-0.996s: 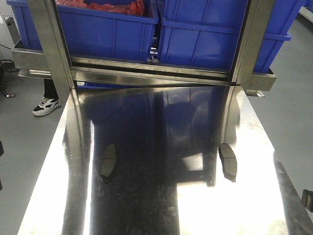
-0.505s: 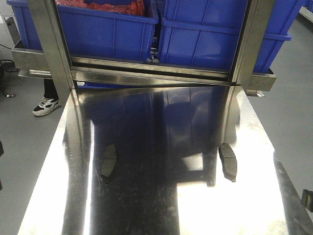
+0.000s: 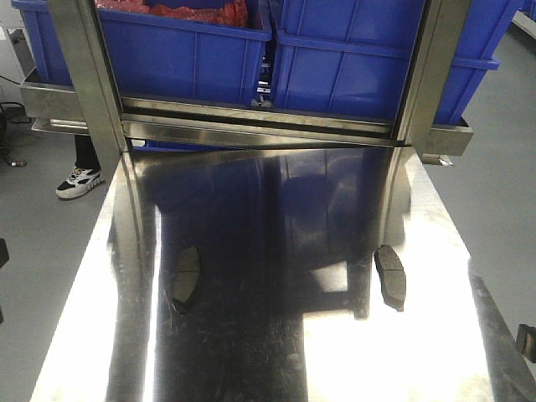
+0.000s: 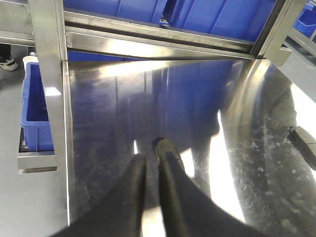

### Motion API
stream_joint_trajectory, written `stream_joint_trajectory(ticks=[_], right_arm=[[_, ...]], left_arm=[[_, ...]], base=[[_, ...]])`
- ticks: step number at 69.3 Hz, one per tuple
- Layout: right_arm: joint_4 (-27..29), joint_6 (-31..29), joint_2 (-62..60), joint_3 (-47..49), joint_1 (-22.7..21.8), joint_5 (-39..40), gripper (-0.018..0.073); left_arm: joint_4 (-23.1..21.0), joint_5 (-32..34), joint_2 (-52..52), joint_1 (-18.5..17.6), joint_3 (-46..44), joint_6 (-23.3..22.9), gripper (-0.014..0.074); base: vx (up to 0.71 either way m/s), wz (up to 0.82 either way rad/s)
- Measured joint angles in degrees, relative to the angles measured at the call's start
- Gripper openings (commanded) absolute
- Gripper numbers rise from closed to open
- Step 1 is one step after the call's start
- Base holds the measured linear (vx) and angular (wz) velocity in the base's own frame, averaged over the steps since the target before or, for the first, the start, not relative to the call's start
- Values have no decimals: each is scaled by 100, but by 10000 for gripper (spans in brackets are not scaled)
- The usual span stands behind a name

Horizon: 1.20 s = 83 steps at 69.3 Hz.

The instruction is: Move and align brake pads A on conveyor

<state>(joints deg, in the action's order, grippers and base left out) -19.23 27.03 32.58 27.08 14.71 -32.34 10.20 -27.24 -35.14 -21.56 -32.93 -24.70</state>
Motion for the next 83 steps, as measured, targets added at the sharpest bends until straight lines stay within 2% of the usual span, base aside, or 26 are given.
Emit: stream_joint_trajectory(ticks=[8, 12, 20, 33, 39, 44, 51, 59, 66, 75, 83], right_arm=[[0, 0, 0, 0, 0, 0, -10], [0, 0, 0, 0, 0, 0, -10], [0, 0, 0, 0, 0, 0, -10], [0, 0, 0, 0, 0, 0, -10], [0, 0, 0, 0, 0, 0, -10], [0, 0, 0, 0, 0, 0, -10], [0, 0, 0, 0, 0, -5, -10], [0, 0, 0, 0, 0, -5, -10], [0, 0, 0, 0, 0, -5, -10], [0, 0, 0, 0, 0, -5, -10], [0, 0, 0, 0, 0, -5, -10]], left_arm=[[0, 25, 0, 0, 0, 0, 503], [0, 25, 0, 0, 0, 0, 594], [0, 25, 0, 0, 0, 0, 690], [-9, 38, 0, 0, 0, 0, 692], [-178, 163, 0, 0, 0, 2, 685], [-368, 214, -26, 0, -20, 178, 685], [-668, 230, -310, 0, -263, 688, 685], [-1020, 230, -1027, 0, -727, 1238, 685], [-1098, 230, -1876, 0, -1167, 1462, 684], [-1103, 230, -3109, 0, -1793, 1410, 680], [-1103, 102, -4172, -5, -2282, 1021, 677]], base=[[0, 0], [0, 0], [0, 0], [0, 0], [0, 0], [0, 0], [0, 0], [0, 0], [0, 0], [0, 0], [0, 0]])
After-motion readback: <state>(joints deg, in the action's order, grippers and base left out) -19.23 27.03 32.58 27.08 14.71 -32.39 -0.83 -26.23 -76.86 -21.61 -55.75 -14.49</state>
